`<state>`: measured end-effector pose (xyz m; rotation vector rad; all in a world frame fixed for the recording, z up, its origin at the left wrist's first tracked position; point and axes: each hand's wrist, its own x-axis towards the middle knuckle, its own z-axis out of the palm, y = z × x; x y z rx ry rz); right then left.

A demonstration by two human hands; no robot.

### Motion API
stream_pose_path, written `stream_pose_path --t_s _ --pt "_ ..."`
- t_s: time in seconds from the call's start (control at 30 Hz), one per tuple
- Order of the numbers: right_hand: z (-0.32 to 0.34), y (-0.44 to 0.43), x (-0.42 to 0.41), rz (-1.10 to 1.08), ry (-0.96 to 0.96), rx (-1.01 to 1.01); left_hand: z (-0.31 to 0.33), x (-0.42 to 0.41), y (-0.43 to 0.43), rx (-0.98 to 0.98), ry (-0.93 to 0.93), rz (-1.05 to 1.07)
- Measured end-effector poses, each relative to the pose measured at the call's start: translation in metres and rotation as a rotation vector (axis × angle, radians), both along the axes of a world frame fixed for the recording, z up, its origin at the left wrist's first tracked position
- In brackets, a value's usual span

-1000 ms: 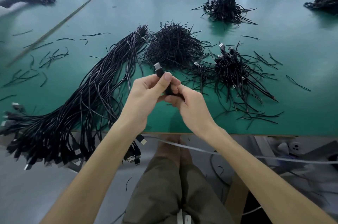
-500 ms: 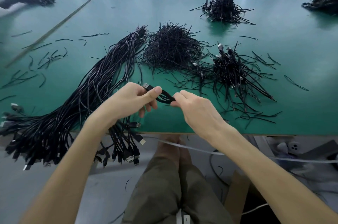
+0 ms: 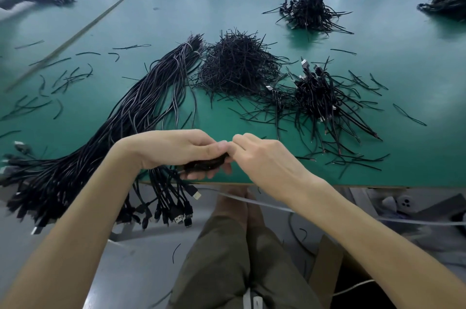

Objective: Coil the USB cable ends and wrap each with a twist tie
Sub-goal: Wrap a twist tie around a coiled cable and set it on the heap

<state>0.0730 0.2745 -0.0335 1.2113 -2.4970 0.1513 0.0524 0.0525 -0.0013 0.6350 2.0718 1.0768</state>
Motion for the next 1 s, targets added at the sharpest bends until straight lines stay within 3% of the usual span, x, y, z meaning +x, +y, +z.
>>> stream_pose_path --t_s 0.1,0.2,0.3,0.4,0.47,0.57,0.63,0.9,1.0 --pt "0.001 0.0 -0.004 -0.049 0.034 -0.014 0.0 0.001 0.011 -0.022 0.044 0.072" --pt "-0.001 0.001 -0.012 -0.145 0.196 0.01 -0.004 -0.002 0.021 0.011 0.12 0.219" --pt "0.003 0.004 -0.015 -0.285 0.3 -0.137 -0.012 -0.01 0.023 0.028 0.213 0.439" --pt "0.002 0.013 -0.016 -0.279 0.32 -0.255 -0.022 -0.015 0.022 0.104 0.227 0.646" --pt "-0.004 0.019 -0.019 -0.311 0.204 -0.21 -0.026 -0.015 0.022 0.17 0.184 0.759" --pt "-0.023 0.029 -0.03 -0.47 -0.209 -0.2 -0.028 -0.012 0.021 0.266 0.128 0.839" --pt "-0.031 0.035 -0.038 -0.513 -0.416 -0.295 -0.026 -0.012 0.02 0.309 0.099 0.837" --pt "-0.03 0.036 -0.049 -0.505 -0.452 -0.225 -0.025 -0.01 0.026 0.413 -0.028 0.82" --pt "-0.025 0.037 -0.046 -0.514 -0.378 -0.243 -0.03 -0.009 0.027 0.431 -0.07 0.828"
